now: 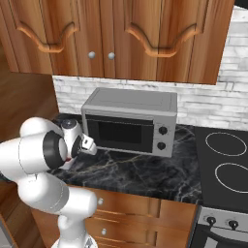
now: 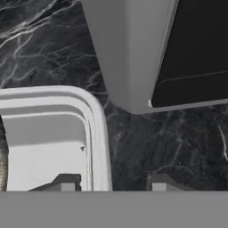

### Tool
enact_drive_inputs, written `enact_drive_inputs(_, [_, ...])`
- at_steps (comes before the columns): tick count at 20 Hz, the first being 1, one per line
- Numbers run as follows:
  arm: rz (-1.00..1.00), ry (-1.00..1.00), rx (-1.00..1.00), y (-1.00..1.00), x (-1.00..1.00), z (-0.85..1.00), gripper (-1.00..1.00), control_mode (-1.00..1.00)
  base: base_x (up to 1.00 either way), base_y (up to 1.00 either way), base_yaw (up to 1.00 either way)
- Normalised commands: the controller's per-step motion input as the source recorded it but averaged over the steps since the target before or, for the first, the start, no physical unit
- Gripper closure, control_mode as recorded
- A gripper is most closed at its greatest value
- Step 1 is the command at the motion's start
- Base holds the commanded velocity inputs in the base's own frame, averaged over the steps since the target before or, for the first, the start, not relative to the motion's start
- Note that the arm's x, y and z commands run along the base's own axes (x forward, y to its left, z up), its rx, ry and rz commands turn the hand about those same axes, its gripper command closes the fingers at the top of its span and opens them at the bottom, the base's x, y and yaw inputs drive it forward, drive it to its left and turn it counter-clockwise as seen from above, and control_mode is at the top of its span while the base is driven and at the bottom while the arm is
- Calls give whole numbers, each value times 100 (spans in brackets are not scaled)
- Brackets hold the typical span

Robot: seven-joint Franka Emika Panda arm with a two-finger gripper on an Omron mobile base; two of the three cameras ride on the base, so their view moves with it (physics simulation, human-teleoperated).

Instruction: Place the tupperware on the top shelf of the fridge. Make space for the tupperware among the existing items by rearranging them on the shelves if needed. Close the fridge door when finished.

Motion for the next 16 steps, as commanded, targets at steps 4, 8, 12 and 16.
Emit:
enact_drive_inputs(4, [0, -16, 1, 0, -18, 6, 100, -100, 0, 0, 0])
enact_drive_inputs(8, [0, -15, 2, 0, -58, 52, 100, -100, 0, 0, 0])
enact_drive_inputs(12, [-8, -8, 0, 0, -69, 84, 100, -100, 0, 0, 0])
enact_drive_inputs(16, [-25, -2, 0, -4, -58, 98, 100, -100, 0, 0, 0])
